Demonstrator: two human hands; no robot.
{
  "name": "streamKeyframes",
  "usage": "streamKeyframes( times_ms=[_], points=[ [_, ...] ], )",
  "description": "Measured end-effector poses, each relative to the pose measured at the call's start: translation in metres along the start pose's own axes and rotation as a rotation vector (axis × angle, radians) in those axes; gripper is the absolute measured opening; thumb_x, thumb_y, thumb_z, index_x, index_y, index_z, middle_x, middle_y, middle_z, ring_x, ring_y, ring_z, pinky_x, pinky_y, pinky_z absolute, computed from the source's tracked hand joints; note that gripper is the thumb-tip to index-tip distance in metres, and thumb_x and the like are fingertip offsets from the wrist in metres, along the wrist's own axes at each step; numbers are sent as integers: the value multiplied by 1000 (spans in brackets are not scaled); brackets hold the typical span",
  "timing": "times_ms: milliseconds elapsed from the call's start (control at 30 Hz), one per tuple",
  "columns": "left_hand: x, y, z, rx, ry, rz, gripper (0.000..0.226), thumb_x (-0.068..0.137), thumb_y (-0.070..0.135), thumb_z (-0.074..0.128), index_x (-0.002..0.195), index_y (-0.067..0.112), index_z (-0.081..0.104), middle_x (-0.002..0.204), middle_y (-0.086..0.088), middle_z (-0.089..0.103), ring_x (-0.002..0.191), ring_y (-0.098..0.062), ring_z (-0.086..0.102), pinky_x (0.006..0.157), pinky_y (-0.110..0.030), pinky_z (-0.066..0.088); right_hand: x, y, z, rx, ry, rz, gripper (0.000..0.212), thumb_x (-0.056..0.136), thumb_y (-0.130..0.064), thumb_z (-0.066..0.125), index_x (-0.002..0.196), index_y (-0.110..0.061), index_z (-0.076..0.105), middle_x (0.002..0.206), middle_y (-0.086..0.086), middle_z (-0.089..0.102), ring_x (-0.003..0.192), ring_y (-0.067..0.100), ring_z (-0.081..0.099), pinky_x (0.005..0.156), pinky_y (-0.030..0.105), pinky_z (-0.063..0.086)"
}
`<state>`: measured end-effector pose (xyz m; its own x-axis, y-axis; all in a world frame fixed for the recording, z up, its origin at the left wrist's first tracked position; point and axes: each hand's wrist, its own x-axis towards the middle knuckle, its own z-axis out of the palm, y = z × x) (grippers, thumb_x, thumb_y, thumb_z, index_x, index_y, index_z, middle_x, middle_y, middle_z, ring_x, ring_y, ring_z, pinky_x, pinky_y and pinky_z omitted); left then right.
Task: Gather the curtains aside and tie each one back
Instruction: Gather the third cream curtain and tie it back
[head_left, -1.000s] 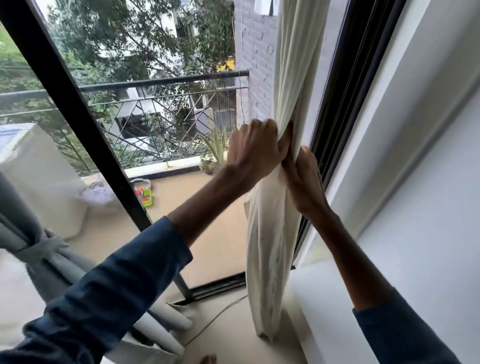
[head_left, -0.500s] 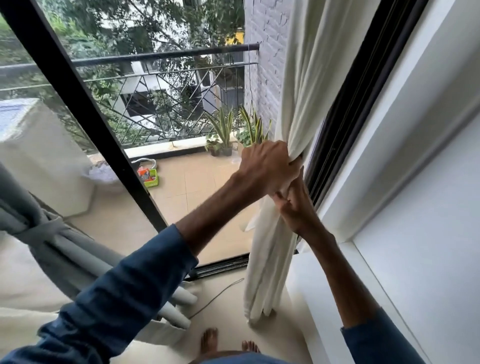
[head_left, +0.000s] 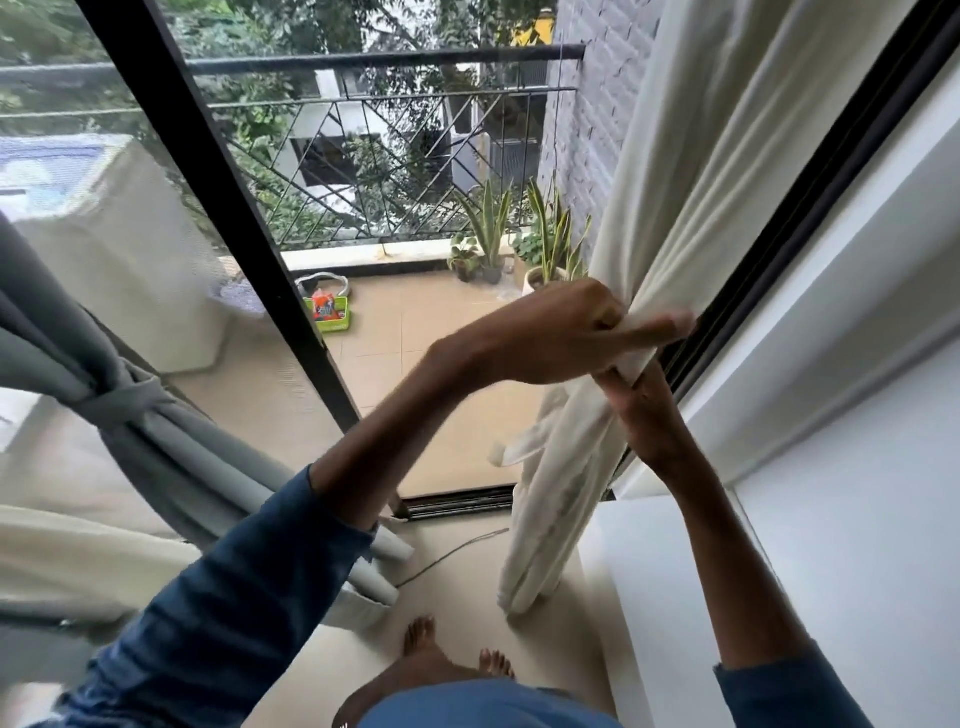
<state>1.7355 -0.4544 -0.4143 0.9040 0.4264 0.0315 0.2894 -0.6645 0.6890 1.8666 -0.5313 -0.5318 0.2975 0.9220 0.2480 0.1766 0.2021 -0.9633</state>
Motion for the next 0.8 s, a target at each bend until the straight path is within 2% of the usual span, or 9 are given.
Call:
streamKeyframes(
  times_ms=[100, 167, 300, 400, 500, 600, 667, 733, 800],
  points=[
    [-12, -34, -2, -247, 151, 13, 61, 105, 46, 39, 92, -3, 74, 85, -11, 75, 73, -25, 71, 69, -31, 56, 3, -2, 2, 60, -7, 39, 36, 107, -18, 50, 128, -45, 64, 128, -16, 69, 124, 4, 61, 98, 14, 48],
    [-21, -56, 9, -315, 343, -34, 44, 106, 35, 45, 101, 5, 78, 94, -4, 78, 80, -17, 74, 70, -24, 57, 5, 0, 6, 96, 12, 82, 28, 108, -23, 49, 124, -35, 69, 125, -4, 72, 122, 13, 65, 97, 20, 51],
    [-28, -90, 34, -243, 477, -37, 10, 93, 16, 68, 98, 16, 76, 86, 10, 75, 75, -6, 72, 71, -23, 57, 8, -4, 19, 149, 47, 185, 28, 107, -25, 49, 110, -31, 76, 115, -2, 76, 114, 14, 69, 96, 27, 53],
    [-20, -100, 32, -258, 476, -30, 2, 90, 17, 71, 92, 18, 71, 79, 7, 71, 70, -9, 71, 65, -22, 56, 10, -14, 30, 175, -29, 229, 31, 107, -24, 48, 115, -39, 75, 124, -8, 73, 121, 7, 64, 96, 16, 51],
    [-9, -106, 23, -196, 417, 25, 3, 89, 20, 71, 90, 21, 68, 77, 7, 69, 67, -10, 70, 64, -25, 58, 11, -20, 35, 209, -57, 285, 34, 107, -23, 46, 111, -40, 76, 121, -17, 72, 118, -3, 63, 93, 9, 48],
    [-4, -106, 27, -126, 444, 87, 4, 88, 20, 68, 90, 23, 68, 77, 11, 67, 66, -3, 66, 67, -26, 57, 13, -21, 39, 201, -79, 257, 30, 104, -23, 47, 118, -32, 73, 125, -16, 71, 124, 0, 61, 96, 11, 47],
    [-4, -107, 33, -118, 452, 137, 9, 87, 16, 65, 95, 22, 68, 79, 13, 65, 66, 3, 60, 64, -21, 55, 17, -22, 44, 141, 49, 240, 27, 100, -23, 57, 109, -38, 77, 112, -18, 75, 112, -2, 67, 88, 8, 50],
    [-6, -110, 39, -144, 445, 172, 19, 87, 10, 67, 104, 18, 70, 86, 7, 68, 72, -2, 63, 63, -19, 57, 20, -16, 43, 64, 221, 217, 24, 98, -28, 65, 93, -46, 80, 96, -23, 77, 98, -9, 69, 78, 3, 49],
    [-10, -119, 43, -176, 491, 169, 22, 87, 11, 71, 107, 19, 69, 94, 5, 69, 75, -6, 66, 62, -17, 57, 22, -6, 39, 40, 309, 245, 13, 95, -42, 67, 97, -45, 79, 98, -24, 76, 100, -11, 68, 85, 7, 50]
  ],
)
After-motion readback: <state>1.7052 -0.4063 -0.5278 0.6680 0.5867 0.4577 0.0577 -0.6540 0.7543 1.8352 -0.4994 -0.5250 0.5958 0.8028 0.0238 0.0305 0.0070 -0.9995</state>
